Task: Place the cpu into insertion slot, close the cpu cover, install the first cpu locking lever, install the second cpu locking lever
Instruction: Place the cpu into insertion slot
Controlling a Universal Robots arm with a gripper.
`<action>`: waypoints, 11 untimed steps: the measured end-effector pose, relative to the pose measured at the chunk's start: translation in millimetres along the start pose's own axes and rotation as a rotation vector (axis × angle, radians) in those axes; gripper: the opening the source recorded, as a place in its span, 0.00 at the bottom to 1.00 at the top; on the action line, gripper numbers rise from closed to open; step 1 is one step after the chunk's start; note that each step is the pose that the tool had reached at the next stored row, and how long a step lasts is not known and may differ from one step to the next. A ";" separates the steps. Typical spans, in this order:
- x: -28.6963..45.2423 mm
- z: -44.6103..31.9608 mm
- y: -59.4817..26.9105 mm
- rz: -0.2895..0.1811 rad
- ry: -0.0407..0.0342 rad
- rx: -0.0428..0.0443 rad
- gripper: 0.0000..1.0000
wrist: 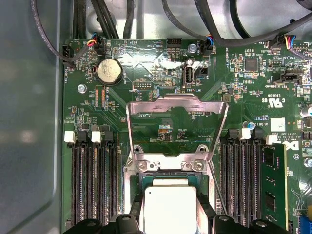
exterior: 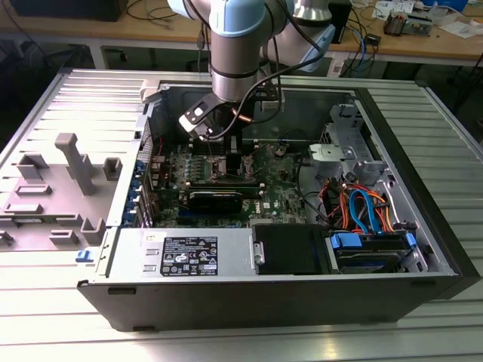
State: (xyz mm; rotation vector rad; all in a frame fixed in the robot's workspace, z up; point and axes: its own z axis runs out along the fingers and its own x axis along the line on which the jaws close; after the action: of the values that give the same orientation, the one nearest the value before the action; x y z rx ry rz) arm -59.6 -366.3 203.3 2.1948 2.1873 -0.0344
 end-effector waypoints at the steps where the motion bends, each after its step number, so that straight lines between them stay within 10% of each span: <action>1: 0.0 0.0 0.0 0.000 0.0000 0.0000 0.53; 11: 0.0 0.0 0.0 0.000 0.0000 0.0000 0.59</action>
State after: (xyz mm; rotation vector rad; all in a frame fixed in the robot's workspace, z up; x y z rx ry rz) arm -59.6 -366.3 203.3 2.1951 2.1870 -0.0344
